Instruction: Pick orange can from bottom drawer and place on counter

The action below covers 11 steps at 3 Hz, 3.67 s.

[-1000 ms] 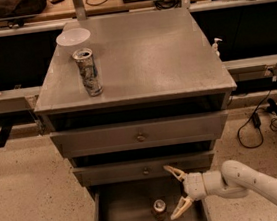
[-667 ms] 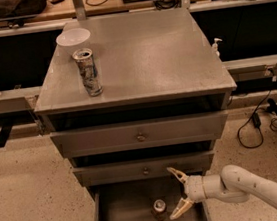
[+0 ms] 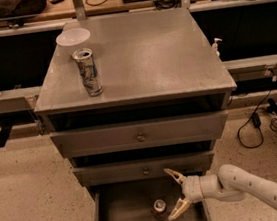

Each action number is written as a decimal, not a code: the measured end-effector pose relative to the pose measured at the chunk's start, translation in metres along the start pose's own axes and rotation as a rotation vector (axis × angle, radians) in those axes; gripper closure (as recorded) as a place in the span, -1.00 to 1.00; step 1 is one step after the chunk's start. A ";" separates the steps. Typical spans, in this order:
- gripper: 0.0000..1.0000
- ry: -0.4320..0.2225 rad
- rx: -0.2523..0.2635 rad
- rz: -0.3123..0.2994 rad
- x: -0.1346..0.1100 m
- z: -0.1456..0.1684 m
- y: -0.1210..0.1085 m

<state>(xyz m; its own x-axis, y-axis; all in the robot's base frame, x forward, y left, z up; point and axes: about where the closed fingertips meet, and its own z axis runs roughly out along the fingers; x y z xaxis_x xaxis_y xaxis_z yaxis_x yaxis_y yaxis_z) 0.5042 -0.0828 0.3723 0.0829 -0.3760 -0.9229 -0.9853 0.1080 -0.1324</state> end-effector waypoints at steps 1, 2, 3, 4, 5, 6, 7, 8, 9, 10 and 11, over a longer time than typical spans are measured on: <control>-1.00 -0.004 -0.018 -0.049 0.023 0.026 0.015; -1.00 0.026 -0.014 -0.123 0.064 0.061 0.033; -1.00 0.026 -0.014 -0.123 0.064 0.061 0.033; -1.00 -0.037 -0.039 -0.099 0.060 0.063 0.033; -1.00 -0.098 -0.025 -0.059 0.065 0.061 0.029; -1.00 -0.128 -0.020 -0.035 0.072 0.058 0.032; -1.00 -0.169 -0.027 -0.025 0.074 0.059 0.033; -1.00 -0.203 -0.049 -0.011 0.080 0.069 0.035; -1.00 -0.253 -0.055 0.039 0.107 0.069 0.039; -1.00 -0.251 -0.048 0.037 0.107 0.071 0.039; -1.00 -0.224 -0.021 0.047 0.109 0.078 0.027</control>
Offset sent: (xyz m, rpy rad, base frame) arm -0.0204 0.0449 -0.1301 -0.0938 -0.1704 0.0591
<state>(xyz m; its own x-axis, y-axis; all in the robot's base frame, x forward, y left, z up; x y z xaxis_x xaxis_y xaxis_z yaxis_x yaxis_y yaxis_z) 0.4979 -0.0490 0.2399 0.0655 -0.1569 -0.9854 -0.9916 0.1003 -0.0819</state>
